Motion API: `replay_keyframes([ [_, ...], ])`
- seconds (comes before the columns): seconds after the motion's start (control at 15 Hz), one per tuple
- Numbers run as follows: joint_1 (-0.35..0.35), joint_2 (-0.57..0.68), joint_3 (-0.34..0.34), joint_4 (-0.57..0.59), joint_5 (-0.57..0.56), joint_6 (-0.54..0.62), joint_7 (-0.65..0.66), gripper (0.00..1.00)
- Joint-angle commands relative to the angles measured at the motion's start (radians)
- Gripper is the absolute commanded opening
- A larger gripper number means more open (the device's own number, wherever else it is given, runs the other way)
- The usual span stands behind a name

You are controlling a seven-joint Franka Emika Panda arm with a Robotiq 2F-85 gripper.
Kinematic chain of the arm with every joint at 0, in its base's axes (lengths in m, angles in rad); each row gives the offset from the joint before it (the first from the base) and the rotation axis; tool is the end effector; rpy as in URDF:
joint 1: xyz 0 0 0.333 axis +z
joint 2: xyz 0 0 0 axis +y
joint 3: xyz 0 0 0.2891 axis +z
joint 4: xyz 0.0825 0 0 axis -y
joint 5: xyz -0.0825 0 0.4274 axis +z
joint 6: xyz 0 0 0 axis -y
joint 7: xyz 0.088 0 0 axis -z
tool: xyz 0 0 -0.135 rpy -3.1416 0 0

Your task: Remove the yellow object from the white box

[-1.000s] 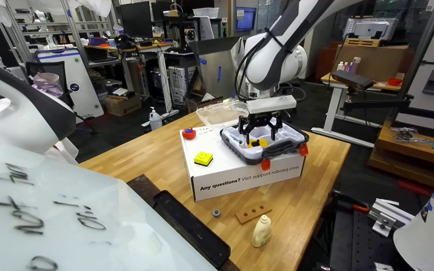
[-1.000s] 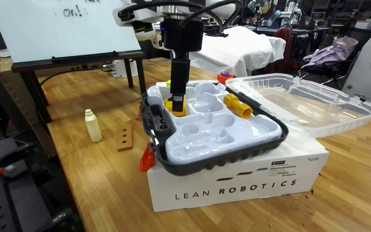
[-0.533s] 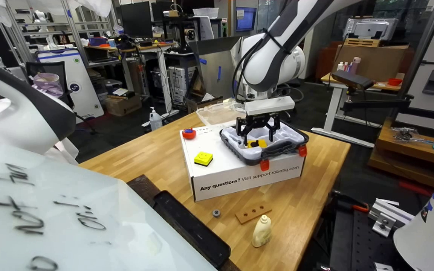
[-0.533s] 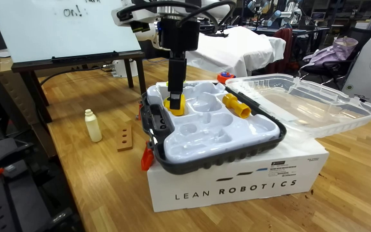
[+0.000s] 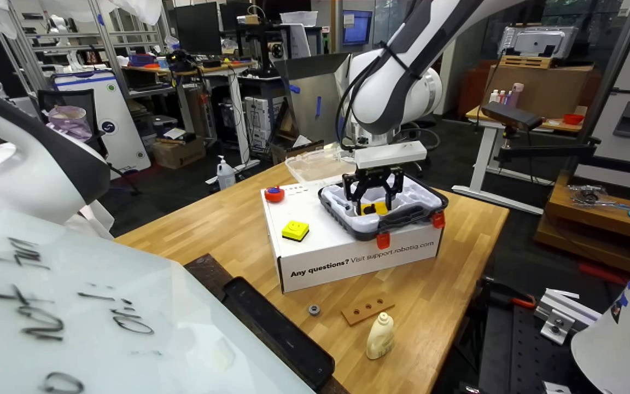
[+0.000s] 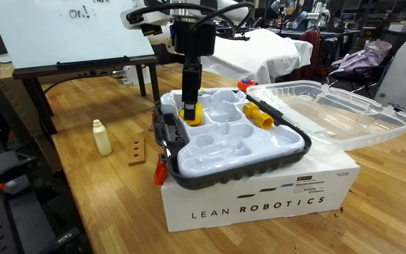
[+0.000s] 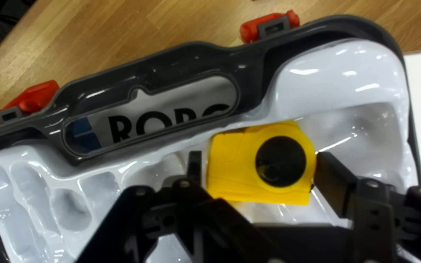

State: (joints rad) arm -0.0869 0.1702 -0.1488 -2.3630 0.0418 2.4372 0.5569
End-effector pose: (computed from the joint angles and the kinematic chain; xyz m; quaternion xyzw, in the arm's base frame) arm 0.5024 -0.1232 0.1586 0.9152 -0.4004 -0.0463 0.0073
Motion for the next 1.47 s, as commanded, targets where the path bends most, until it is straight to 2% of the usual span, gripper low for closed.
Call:
replay_keyframes([
  [0.0, -0.001, 0.006, -0.002, 0.002, 0.028, 0.005, -0.022, 0.48],
  [0.6, 0.0, -0.025, -0.003, -0.01, 0.024, 0.014, -0.024, 0.46],
  [1.4, -0.001, -0.178, 0.017, -0.058, 0.021, 0.035, -0.014, 0.46],
])
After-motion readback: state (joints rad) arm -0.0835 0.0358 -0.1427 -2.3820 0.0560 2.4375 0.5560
